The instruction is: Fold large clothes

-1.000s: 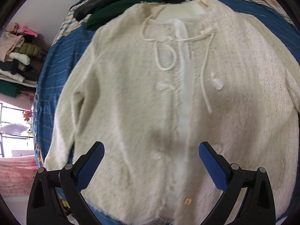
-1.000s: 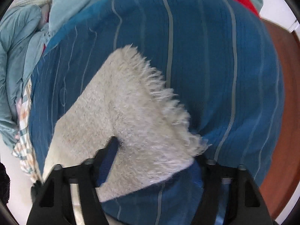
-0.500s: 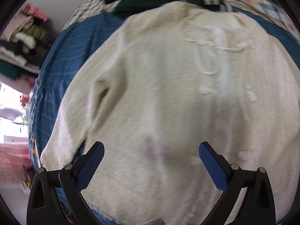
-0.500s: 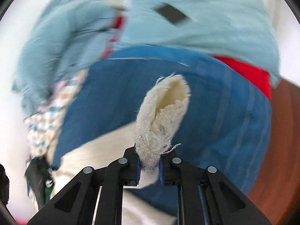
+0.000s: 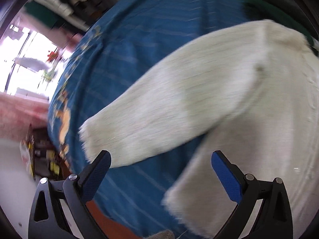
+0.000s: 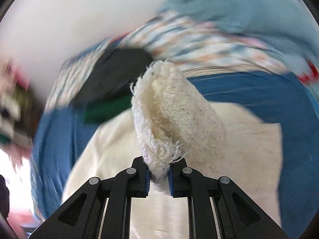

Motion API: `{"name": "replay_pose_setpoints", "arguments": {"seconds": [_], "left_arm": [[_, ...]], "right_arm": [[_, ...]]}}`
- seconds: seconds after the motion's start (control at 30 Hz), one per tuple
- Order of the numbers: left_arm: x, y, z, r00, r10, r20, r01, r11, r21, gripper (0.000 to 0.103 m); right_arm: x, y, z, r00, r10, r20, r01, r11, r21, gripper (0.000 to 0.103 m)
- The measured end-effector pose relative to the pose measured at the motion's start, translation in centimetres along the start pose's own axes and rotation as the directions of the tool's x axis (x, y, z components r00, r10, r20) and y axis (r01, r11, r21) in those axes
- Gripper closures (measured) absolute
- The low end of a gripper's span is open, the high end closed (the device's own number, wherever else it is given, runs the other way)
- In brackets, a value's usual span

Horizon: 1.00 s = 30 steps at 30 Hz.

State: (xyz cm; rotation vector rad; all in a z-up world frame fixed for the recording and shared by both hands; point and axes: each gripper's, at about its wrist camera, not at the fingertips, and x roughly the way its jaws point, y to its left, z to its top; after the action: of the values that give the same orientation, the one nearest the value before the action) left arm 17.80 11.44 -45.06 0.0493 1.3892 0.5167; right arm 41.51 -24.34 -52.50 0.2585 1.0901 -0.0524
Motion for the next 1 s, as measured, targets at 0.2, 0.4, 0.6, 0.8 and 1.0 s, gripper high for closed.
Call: {"name": "replay_pose_setpoints", "arguments": {"seconds": [0.2, 0.4, 0.6, 0.8, 1.0], "left_arm": [[3.2, 6.2, -1.5, 0.995, 0.036, -0.096, -0.048, 0.991, -0.128, 0.0], [5.6, 10.6, -3.1, 0.975, -0.161, -0.154, 0.105, 0.942, -0.318, 0.001], [12.4, 13.0, -3.4, 0.848, -0.522, -0.094, 0.345, 0.677, -0.65, 0.001], [19.0, 16.6, -0.5, 0.882, -0.471, 0.0, 0.268, 0.503, -0.822, 0.031], [19.0, 19.7, 6.1, 0.954, -0.298, 0.041, 0.231, 0.639, -0.734, 0.09]], "right_arm": [[11.4, 10.9, -7.3, 0.949, -0.055, -0.31, -0.025, 0.968, -0.25, 0.083], [8.7, 7.1, -6.7, 0.936, 0.118, -0.332, -0.163, 0.98, -0.112, 0.04], [4.1, 3.8, -9.3, 0.931, 0.032, -0.363, -0.052, 0.998, -0.047, 0.037], [5.1, 1.1, -11.9, 0.914, -0.041, -0.403, 0.037, 0.999, -0.017, 0.036], [6.5, 3.7, -11.3, 0.941, 0.002, -0.337, 0.019, 0.998, 0.059, 0.021]]}}
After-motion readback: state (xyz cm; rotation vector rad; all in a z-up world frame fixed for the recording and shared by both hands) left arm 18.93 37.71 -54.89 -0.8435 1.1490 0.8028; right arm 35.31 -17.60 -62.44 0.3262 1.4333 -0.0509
